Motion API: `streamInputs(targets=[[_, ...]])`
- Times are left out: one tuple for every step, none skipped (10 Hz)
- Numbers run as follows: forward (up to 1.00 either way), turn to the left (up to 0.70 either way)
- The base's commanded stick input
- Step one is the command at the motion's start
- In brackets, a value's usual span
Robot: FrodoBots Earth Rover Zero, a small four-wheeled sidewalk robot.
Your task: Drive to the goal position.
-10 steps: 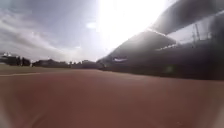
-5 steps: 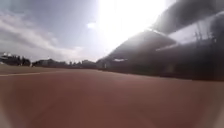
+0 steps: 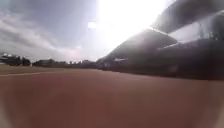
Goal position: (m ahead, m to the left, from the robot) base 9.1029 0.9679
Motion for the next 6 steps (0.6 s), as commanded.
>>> streamInputs(targets=[[0.70,0.00],[0.70,0.00],[0.70,0.00],[0.70,0.00],[0.70,0.00],[0.70,0.00]])
